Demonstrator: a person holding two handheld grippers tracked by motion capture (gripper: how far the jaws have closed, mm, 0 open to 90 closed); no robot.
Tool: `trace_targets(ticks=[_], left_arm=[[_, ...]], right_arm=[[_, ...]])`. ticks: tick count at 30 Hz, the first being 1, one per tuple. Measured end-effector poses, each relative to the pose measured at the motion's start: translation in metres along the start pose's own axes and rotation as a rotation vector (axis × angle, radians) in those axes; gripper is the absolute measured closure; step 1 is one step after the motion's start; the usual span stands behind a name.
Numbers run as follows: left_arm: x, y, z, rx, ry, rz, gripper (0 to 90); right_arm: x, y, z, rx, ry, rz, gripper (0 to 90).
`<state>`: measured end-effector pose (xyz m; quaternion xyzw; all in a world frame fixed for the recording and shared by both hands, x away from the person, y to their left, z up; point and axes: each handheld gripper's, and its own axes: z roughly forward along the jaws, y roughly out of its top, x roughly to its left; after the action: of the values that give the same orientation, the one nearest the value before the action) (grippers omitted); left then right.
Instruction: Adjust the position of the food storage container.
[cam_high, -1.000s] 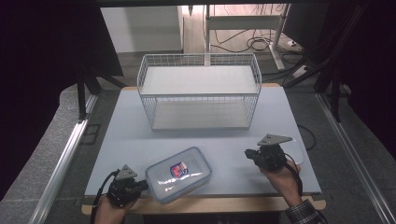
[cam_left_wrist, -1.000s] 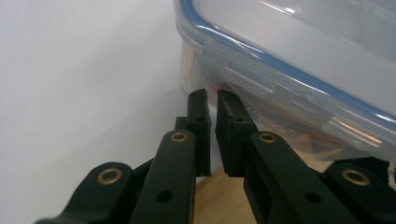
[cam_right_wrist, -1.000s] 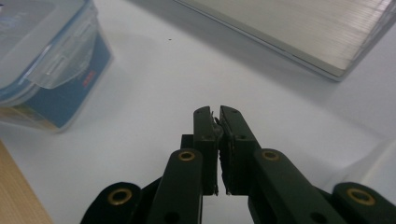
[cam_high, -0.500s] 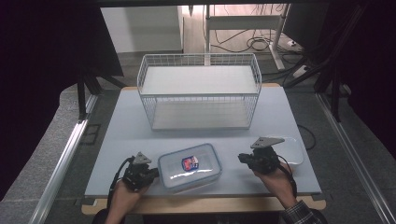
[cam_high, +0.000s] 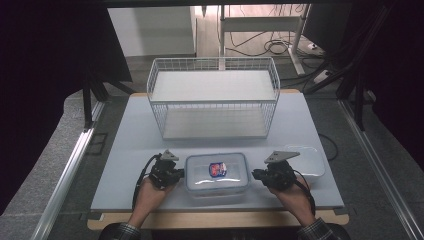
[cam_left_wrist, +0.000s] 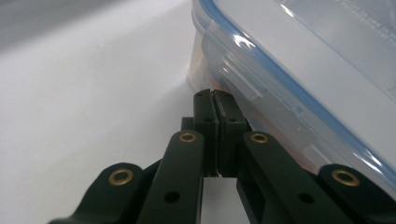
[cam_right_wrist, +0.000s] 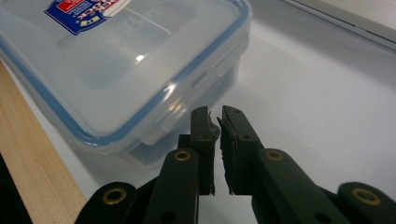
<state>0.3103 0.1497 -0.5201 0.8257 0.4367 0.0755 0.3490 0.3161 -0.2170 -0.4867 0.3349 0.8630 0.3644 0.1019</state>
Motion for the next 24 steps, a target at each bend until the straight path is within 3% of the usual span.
trace_targets(ticks=[7, 12, 19, 24], left_arm=[[0.001, 0.003, 0.000, -0.012, -0.006, 0.010, 88.7], [0.002, -0.008, -0.017, -0.041, 0.040, 0.018, 80.1], [0.001, -0.026, -0.042, -0.078, 0.077, 0.011, 58.5], [-0.002, -0.029, -0.050, -0.113, 0.063, 0.005, 42.5]], right_arm=[[-0.001, -0.001, 0.000, 0.001, -0.012, 0.002, 82.9], [-0.003, -0.002, -0.008, -0.026, -0.040, 0.008, 77.8], [-0.003, -0.003, -0.019, -0.082, -0.078, 0.018, 56.5], [-0.003, -0.002, -0.026, -0.129, -0.088, 0.005, 38.7]])
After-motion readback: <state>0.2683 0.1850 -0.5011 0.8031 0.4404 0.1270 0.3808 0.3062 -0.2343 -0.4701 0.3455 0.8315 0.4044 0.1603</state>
